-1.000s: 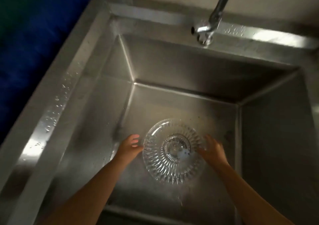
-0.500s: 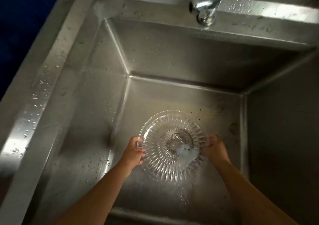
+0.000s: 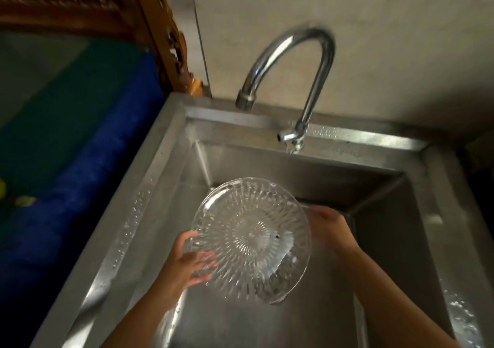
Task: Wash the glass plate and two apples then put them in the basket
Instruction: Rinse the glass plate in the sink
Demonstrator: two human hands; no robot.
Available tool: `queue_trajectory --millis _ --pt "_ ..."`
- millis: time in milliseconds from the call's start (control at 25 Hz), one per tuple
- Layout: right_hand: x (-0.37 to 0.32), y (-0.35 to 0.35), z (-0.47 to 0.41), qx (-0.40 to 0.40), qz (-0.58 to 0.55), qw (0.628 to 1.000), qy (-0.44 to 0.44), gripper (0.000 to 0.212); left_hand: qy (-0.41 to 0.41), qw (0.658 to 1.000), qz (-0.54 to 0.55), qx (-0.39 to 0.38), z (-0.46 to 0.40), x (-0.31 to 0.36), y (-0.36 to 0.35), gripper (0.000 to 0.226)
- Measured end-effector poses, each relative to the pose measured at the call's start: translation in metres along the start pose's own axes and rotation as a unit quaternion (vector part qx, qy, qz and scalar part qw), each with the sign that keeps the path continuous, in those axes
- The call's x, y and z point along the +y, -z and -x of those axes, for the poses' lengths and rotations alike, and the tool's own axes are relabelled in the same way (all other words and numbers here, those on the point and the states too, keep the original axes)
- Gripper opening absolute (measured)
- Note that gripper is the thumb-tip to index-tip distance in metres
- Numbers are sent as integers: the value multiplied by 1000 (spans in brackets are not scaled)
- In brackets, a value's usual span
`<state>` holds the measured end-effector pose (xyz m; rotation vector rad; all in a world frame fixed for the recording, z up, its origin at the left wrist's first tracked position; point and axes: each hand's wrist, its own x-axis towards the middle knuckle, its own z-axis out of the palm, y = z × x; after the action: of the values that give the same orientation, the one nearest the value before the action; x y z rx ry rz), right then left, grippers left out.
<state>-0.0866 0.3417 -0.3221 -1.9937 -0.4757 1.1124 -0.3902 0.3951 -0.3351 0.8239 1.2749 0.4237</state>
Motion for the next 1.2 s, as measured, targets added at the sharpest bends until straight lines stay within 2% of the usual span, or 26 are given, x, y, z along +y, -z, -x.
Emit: queue_trajectory --millis 80,200,360,520,600,640,680,720,760,800,840,880,960,1040,1120,1200 --pt "-45 2 2 -16 -104 994 -9 40 -17 999 31 19 13 11 7 32" --pt "-107 -8 7 -105 -338 932 -76 45 -31 996 69 38 28 25 12 34" --pt "-147 -25 11 -122 -400 902 -109 45 -56 995 70 45 36 42 12 33" --pt "-165 -30 4 -76 -390 913 -96 45 -57 996 52 42 40 46 10 34" --pt "-179 -28 -6 -83 -385 916 -71 47 -47 997 48 33 39 46 7 35" --pt "-182 -26 -9 -88 -351 931 -41 51 -43 997 50 27 38 45 6 35" --pt "-178 -25 -9 -83 -254 964 5 55 -37 998 53 20 38 44 4 35" --pt "-165 -24 -7 -73 -111 989 57 55 -30 998 54 14 38 43 2 35" --pt "-145 -23 -2 -64 35 993 96 50 -25 998 53 9 39 43 0 35" --pt "-117 -23 1 -68 156 977 125 42 -22 999 49 3 41 44 -1 35" --pt "-91 -21 5 -86 200 970 111 35 -22 999 41 0 44 50 -3 37" --pt "-71 -21 10 -98 161 980 65 32 -28 999 22 4 45 58 -3 41" --pt "-47 -24 14 -92 -9 995 -34 30 -72 995 -62 38 47 85 2 46" --pt "-34 -40 21 -109 -93 988 -60 21 -161 964 -203 65 51 120 8 38" --pt "-30 -64 32 -136 -154 976 -77 17 -253 899 -349 76 59 151 13 41" --pt "-37 -83 40 -138 -183 972 -59 16 -322 841 -423 103 63 173 19 50"
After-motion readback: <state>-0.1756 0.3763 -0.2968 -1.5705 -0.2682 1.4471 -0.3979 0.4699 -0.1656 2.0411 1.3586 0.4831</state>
